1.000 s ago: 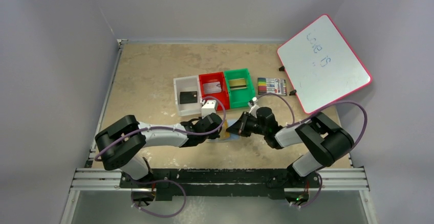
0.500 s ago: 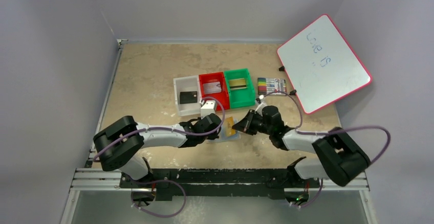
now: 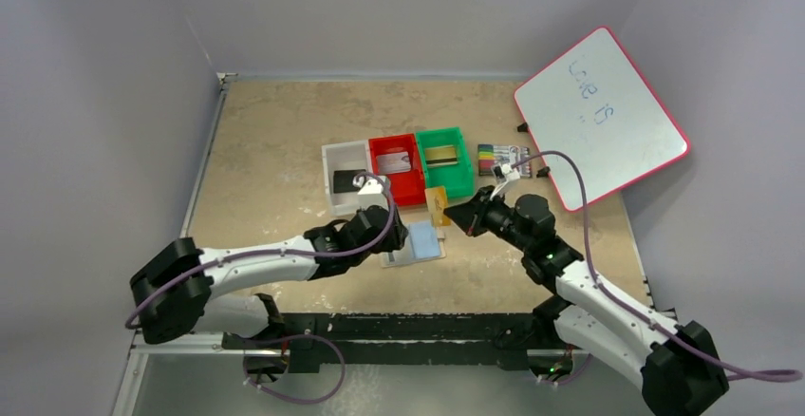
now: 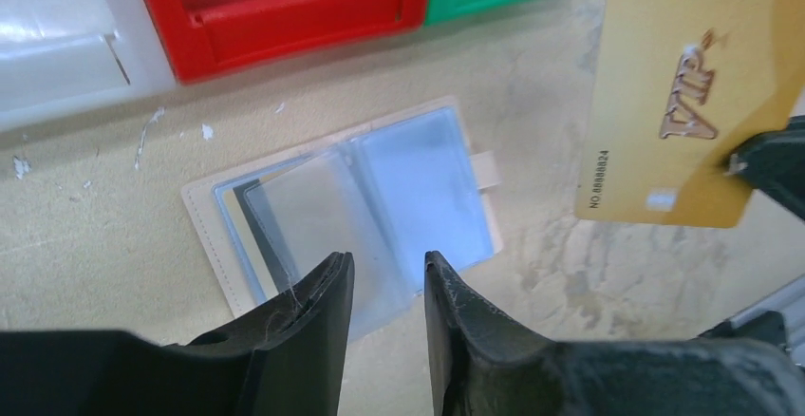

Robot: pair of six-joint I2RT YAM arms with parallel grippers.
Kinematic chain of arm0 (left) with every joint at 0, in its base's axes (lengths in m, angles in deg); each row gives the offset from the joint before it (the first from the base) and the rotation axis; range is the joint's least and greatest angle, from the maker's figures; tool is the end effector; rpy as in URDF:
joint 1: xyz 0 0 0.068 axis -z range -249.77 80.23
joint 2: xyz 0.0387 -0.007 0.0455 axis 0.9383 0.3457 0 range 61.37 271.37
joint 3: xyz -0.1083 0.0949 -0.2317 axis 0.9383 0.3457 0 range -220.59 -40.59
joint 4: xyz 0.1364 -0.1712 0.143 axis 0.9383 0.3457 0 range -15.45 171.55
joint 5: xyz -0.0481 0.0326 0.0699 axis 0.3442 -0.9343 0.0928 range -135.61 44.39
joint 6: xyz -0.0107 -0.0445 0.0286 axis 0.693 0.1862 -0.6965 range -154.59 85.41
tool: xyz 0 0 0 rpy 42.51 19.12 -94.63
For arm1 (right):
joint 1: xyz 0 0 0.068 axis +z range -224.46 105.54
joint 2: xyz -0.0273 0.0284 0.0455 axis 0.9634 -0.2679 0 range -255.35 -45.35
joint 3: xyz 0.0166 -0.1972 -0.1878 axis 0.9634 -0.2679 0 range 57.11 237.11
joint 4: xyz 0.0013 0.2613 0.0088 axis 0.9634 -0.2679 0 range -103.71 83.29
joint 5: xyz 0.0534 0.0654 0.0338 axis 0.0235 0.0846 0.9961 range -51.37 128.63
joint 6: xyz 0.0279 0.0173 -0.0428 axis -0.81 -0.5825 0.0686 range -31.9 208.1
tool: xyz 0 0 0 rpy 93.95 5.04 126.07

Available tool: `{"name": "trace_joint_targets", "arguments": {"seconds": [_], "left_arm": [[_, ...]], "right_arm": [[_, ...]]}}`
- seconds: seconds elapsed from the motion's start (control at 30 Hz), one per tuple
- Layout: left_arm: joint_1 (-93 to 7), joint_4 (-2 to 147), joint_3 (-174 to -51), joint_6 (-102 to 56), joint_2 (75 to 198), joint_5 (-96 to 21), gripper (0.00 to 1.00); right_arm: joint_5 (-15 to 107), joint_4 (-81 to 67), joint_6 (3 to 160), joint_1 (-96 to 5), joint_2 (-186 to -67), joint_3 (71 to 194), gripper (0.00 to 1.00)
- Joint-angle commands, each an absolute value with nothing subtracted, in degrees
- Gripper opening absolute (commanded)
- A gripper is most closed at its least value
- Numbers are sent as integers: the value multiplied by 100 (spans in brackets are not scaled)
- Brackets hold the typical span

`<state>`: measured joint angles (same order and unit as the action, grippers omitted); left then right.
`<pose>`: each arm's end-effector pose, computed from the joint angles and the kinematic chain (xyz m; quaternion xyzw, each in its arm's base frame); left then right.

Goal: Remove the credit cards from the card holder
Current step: Remove the credit card from the card holder.

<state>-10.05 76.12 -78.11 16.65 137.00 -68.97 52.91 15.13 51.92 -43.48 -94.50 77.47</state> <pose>0.1465 -0.2228 0.1971 -0.0203 0.8903 -0.2392 0.3869 0.1659 0.1098 0.2346 -0.0486 0.7458 0.4414 0.4966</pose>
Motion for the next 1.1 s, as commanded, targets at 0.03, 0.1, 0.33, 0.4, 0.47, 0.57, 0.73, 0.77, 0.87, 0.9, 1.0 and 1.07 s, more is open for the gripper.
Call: {"name": "trace_joint_targets", "arguments": {"seconds": [0.03, 0.1, 0.33, 0.4, 0.47, 0.57, 0.73, 0.77, 0.87, 0.9, 1.0, 1.07], "left_arm": [[-977, 7416, -7588, 1590, 12896, -7311, 35], [-975, 7467, -7459, 1616, 12636, -7455, 37], [-975, 7820, -7373, 1618, 12204, -7709, 37], [-982, 7906, -7373, 1605, 12148, -7736, 38], [-977, 8001, -7373, 1622, 12103, -7779, 37], [-980, 8129, -7358, 1657, 12040, -7843, 38], [-979, 8295, -7349, 1710, 11911, -7902, 37], [-976, 8335, -7353, 1723, 11885, -7921, 38], [-978, 8473, -7335, 1771, 11785, -7993, 37], [-976, 8518, -7319, 1790, 11749, -8020, 37], [-979, 8567, -7265, 1817, 11627, -8076, 37], [-982, 8598, -7242, 1821, 11577, -8106, 37]], "right_arm": [[5181, 1748, 6537, -4370, -8907, 7728, 0], [5112, 1873, 6889, -4368, -8689, 7687, 0], [5280, 2255, 8404, -4369, -8107, 7580, 0], [5274, 2187, 8810, -4369, -8070, 7627, 0], [5292, 2370, 9135, -4370, -8096, 7608, 0], [5344, 2466, 9780, -4369, -8280, 7733, 0], [4528, 2466, 10811, -4370, -8847, 8180, 0], [4462, 2423, 11050, -4370, -8982, 8267, 0], [3871, 2439, 11977, -4371, -9442, 8570, 0], [3640, 2466, 12311, -4382, -9632, 8687, 0], [3773, 1942, 13223, -4528, -10481, 9250, 0], [4350, 1211, 13736, -4647, -11092, 9771, 0]]}}
